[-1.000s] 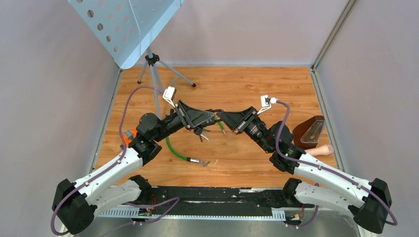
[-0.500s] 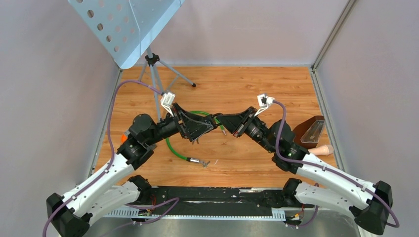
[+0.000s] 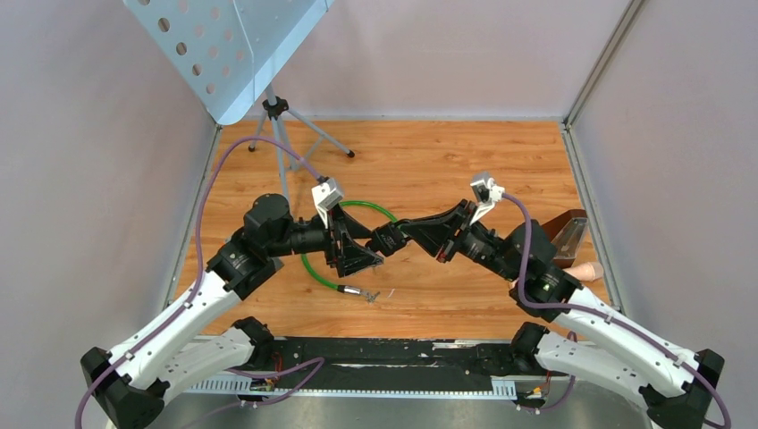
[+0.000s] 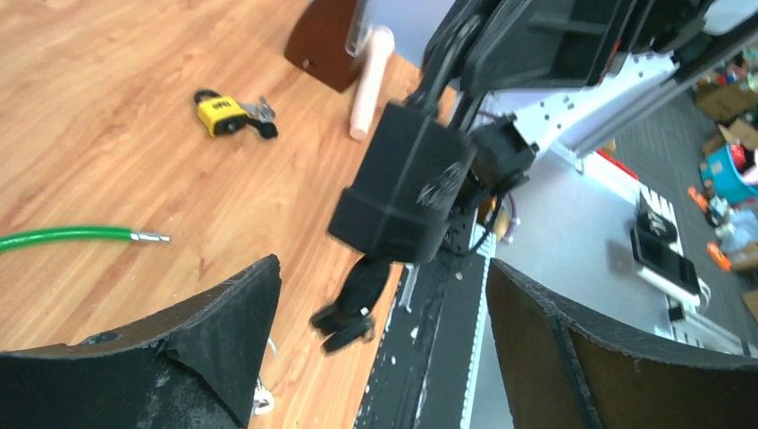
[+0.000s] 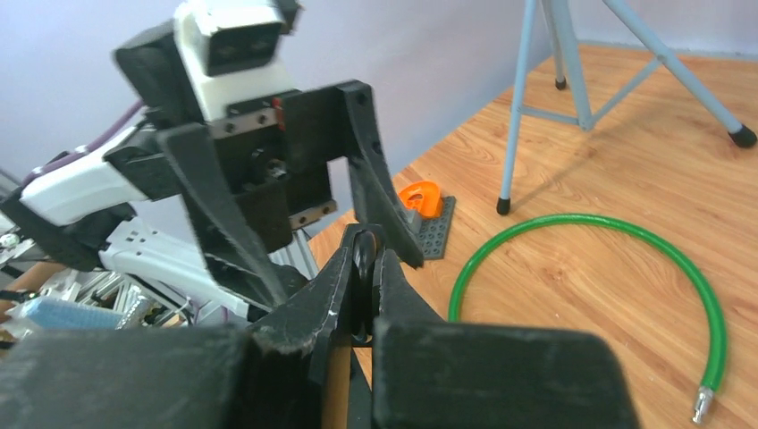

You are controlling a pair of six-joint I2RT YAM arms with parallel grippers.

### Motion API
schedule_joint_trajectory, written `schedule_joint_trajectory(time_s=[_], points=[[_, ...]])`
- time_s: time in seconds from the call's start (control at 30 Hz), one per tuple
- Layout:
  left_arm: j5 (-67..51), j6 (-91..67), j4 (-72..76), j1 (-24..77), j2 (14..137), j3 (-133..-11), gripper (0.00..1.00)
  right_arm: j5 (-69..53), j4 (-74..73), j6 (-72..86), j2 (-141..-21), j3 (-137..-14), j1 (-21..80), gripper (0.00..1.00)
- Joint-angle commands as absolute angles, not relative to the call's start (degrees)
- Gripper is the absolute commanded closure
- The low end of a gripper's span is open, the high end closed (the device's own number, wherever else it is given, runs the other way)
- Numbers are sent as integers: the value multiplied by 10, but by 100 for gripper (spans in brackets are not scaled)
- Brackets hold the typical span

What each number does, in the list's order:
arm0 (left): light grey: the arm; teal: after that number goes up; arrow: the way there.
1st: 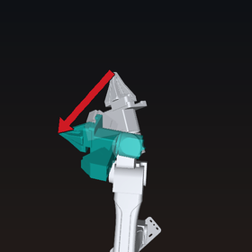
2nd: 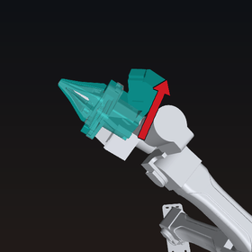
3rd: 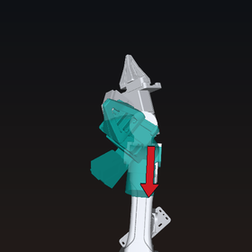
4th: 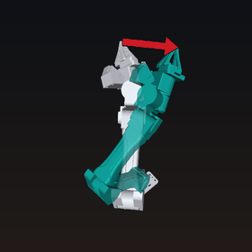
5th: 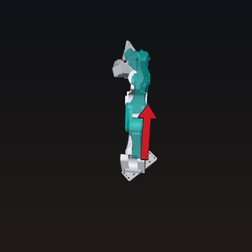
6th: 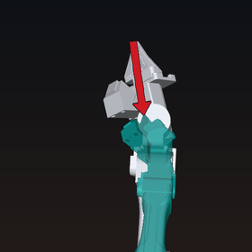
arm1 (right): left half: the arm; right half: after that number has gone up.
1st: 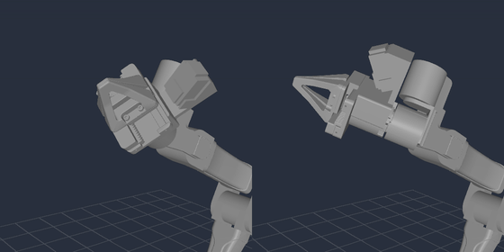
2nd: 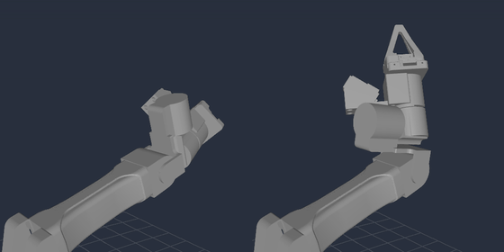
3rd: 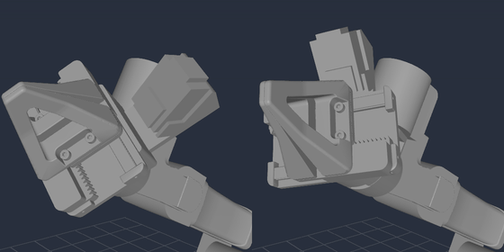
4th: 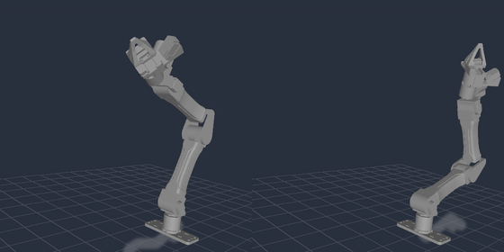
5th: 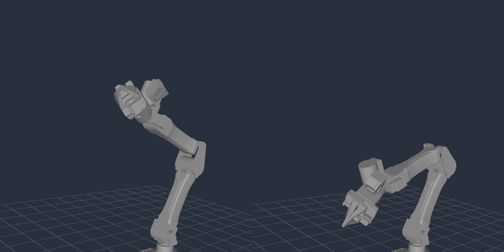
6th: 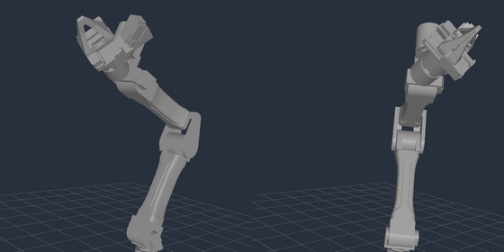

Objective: Lock with the key
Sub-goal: Lock the lock.

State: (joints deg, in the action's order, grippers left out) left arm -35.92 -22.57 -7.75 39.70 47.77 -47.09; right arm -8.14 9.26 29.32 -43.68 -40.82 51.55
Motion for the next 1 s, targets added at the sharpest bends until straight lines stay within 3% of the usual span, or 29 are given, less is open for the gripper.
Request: schedule_joint_trajectory(time_s=[0.0, 0.07, 0.13, 0.23, 0.43, 0.53, 0.6, 0.67, 0.77, 0.83, 0.97], points=[[-437, -198, -79, 395, 488, -479, 19, -116, 152, 271, -394, -459, 515, 100], [-468, -214, -52, 394, 492, -471, 32, -121, 147, 267, -386, -463, 515, 100], [-497, -229, -27, 394, 497, -470, 39, -125, 142, 264, -381, -467, 515, 100], [-510, -247, -5, 394, 498, -469, 40, -131, 141, 263, -378, -468, 515, 100], [-512, -263, 34, 394, 500, -471, 32, -137, 148, 269, -377, -461, 515, 100], [-522, -275, 54, 394, 515, -470, 36, -140, 158, 275, -377, -458, 515, 100], [-534, -266, 41, 394, 527, -475, 46, -140, 165, 279, -376, -459, 515, 100], [-535, -229, -16, 394, 530, -487, 63, -141, 169, 278, -371, -459, 515, 100], [-532, -203, -47, 394, 522, -493, 94, -145, 164, 271, -363, -461, 515, 100], [-529, -194, -56, 393, 512, -496, 100, -140, 160, 267, -356, -462, 514, 100], [-528, -185, -58, 393, 492, -492, 100, -113, 175, 267, -334, -449, 514, 100]])
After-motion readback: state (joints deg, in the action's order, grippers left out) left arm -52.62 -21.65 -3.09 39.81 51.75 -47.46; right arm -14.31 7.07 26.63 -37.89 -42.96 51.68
